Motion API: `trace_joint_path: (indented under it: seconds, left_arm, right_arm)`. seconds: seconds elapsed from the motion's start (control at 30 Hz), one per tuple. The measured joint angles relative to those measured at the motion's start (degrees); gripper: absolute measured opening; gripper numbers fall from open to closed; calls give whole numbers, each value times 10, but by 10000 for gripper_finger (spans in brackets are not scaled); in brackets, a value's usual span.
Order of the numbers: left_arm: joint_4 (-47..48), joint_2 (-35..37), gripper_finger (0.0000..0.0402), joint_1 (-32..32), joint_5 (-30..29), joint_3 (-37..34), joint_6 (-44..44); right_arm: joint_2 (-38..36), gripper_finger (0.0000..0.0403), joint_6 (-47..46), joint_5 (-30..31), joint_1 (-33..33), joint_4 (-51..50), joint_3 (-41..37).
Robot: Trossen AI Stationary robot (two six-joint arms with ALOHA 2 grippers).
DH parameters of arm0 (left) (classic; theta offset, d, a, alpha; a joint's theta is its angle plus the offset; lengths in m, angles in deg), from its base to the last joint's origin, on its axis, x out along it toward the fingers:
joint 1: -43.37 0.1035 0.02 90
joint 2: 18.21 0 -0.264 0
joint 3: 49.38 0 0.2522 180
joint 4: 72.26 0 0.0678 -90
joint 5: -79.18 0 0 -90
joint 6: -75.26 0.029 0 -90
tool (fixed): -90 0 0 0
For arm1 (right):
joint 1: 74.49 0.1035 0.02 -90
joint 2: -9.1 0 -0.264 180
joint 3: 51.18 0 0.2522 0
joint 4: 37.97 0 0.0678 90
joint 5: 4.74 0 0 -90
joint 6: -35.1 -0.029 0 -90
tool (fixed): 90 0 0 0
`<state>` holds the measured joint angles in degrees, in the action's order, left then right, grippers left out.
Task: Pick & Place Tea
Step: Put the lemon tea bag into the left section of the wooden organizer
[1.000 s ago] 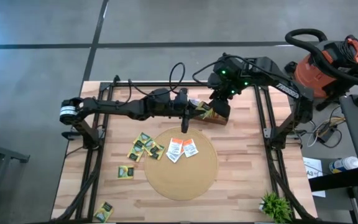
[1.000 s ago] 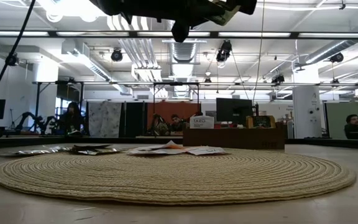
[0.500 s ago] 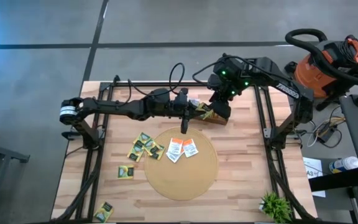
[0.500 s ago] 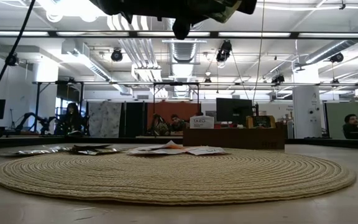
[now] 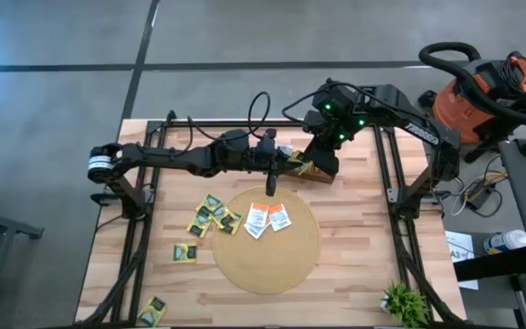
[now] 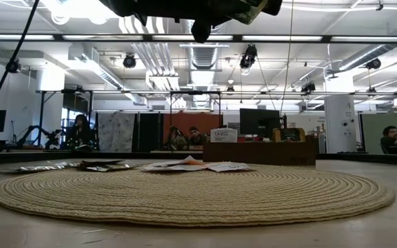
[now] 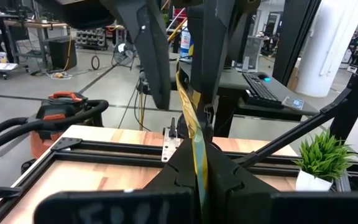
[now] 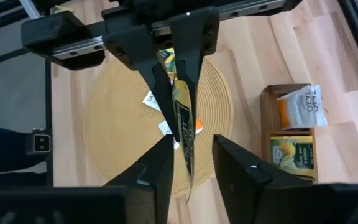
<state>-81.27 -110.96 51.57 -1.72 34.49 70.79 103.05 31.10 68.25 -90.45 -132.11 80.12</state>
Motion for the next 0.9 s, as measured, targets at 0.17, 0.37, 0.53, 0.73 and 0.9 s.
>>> trace_joint_path:
  seconds: [0.17,0.37,0.53,0.73,0.9]
  left_arm:
    - [0,0,10,0,0,0,-1]
    - [0,0,16,0,1,0,-11]
    - [-2,0,28,0,2,0,-54]
    - [21,0,94,0,-11,0,-67]
    - [125,0,152,0,-29,0,-91]
  right_arm:
    - [0,58,20,0,3,2,0]
    - [0,12,43,0,10,2,0]
    - [0,9,50,3,10,2,0]
    - [0,8,59,38,10,2,0]
    - [0,8,71,79,10,-3,0]
